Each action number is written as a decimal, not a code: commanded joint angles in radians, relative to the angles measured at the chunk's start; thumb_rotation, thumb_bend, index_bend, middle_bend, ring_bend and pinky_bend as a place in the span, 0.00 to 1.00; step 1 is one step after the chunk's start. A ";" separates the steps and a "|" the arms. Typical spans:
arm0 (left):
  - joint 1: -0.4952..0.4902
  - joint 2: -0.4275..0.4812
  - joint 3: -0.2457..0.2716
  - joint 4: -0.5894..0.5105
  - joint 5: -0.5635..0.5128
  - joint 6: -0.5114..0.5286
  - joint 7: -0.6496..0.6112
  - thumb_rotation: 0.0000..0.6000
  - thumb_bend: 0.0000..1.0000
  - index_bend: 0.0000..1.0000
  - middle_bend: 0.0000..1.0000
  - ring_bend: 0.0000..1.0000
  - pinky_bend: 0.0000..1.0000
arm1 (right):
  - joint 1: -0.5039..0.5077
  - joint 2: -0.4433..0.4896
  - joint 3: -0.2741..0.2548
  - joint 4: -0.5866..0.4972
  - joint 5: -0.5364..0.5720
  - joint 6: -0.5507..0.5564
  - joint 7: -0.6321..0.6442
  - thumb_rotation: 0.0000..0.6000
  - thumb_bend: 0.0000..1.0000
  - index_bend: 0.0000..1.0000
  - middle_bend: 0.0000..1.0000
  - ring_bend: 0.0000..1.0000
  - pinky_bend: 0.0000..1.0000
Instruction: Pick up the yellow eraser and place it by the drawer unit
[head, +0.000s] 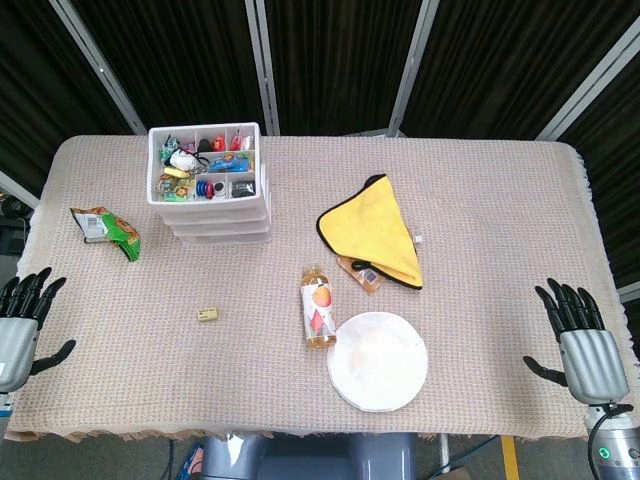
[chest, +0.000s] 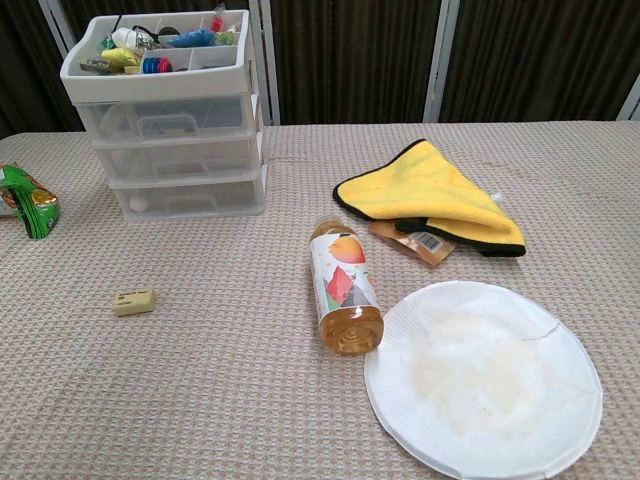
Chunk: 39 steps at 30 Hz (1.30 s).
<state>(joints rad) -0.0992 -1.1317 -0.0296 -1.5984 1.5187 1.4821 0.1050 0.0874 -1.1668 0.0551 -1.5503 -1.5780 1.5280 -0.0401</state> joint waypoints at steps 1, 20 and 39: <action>-0.001 0.002 0.001 -0.004 -0.003 -0.004 0.000 1.00 0.24 0.09 0.00 0.00 0.00 | 0.000 0.000 -0.001 0.001 0.000 -0.001 -0.001 1.00 0.00 0.06 0.00 0.00 0.00; -0.004 0.006 0.001 -0.004 -0.010 -0.015 -0.009 1.00 0.24 0.09 0.00 0.00 0.00 | 0.001 0.000 0.002 -0.011 0.014 -0.009 -0.005 1.00 0.00 0.07 0.00 0.00 0.00; -0.005 0.011 -0.006 -0.045 -0.041 -0.029 -0.009 1.00 0.32 0.07 0.00 0.00 0.01 | 0.000 0.001 0.002 -0.012 0.016 -0.010 0.003 1.00 0.00 0.07 0.00 0.00 0.00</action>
<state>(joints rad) -0.1015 -1.1229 -0.0326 -1.6331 1.4862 1.4611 0.1035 0.0870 -1.1653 0.0568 -1.5626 -1.5621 1.5180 -0.0370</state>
